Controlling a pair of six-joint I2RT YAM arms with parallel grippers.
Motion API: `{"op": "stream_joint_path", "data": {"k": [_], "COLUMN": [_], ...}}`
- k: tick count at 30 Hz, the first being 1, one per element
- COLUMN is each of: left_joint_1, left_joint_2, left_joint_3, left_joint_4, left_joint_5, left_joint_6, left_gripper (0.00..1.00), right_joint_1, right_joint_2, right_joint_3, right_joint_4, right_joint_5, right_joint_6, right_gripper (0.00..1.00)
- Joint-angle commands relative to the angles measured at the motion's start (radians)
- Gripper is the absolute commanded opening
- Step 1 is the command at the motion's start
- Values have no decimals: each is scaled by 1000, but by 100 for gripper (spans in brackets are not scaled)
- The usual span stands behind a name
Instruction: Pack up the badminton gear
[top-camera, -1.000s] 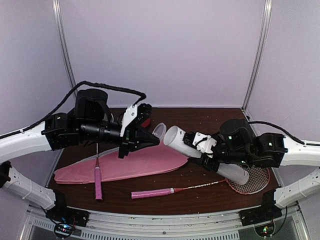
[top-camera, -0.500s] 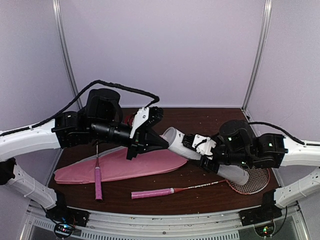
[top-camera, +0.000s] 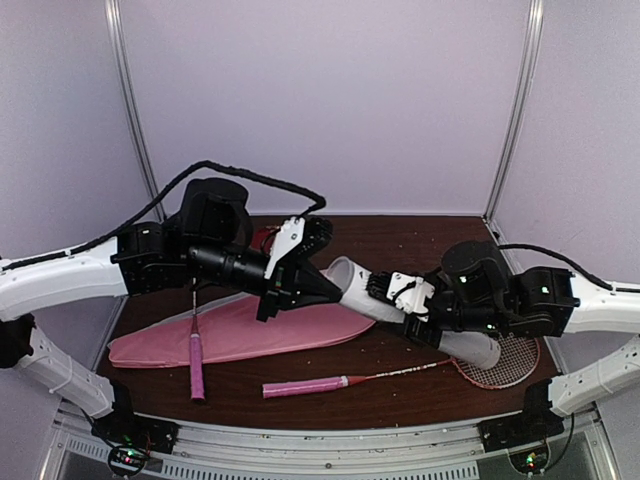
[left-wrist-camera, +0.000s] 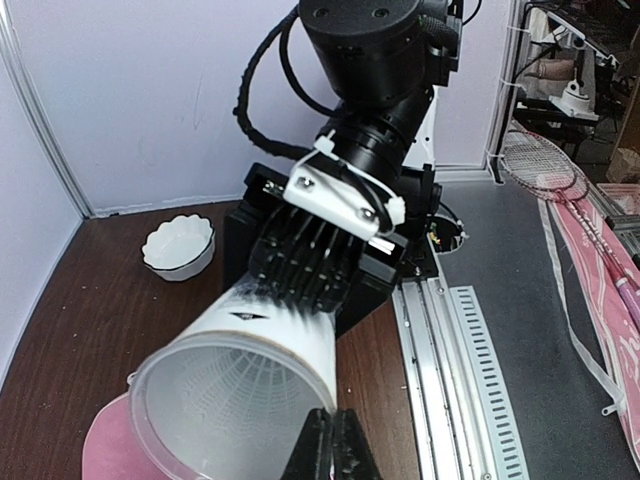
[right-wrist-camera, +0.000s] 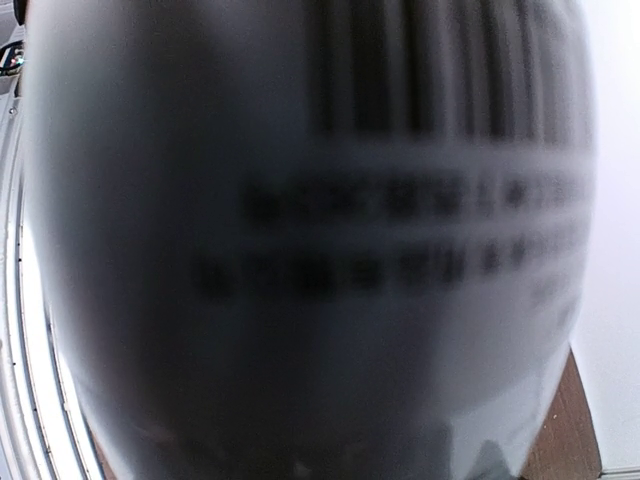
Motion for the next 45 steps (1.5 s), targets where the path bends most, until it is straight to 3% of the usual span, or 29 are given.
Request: {"op": "stream_joint_path", "data": {"k": [1,12,19,31,45], "left_joint_1": [-4,-3,6,6,-4], "left_joint_2": [19,66,65,56,102], "left_joint_3": [14,47,47,53,53], "left_joint_4": [39,0,-5,-2,34], "left_joint_5": [61,122,100,64,63], "left_joint_6": [12,17,11,19,20], "left_gripper": [0,1,30,58,63], "right_joint_1": [9,22,25,33,41], "right_joint_2": [-36,-53,-66,-47,-25], "right_joint_3": [17,3,-6,4,23], "right_joint_4": [53,63,69,61,60], "right_joint_5": [4,-16,-15,-17,-4], "right_joint_6": [-1,-19,-21,-22,-34], "right_gripper": [29,29,29,28,28]}}
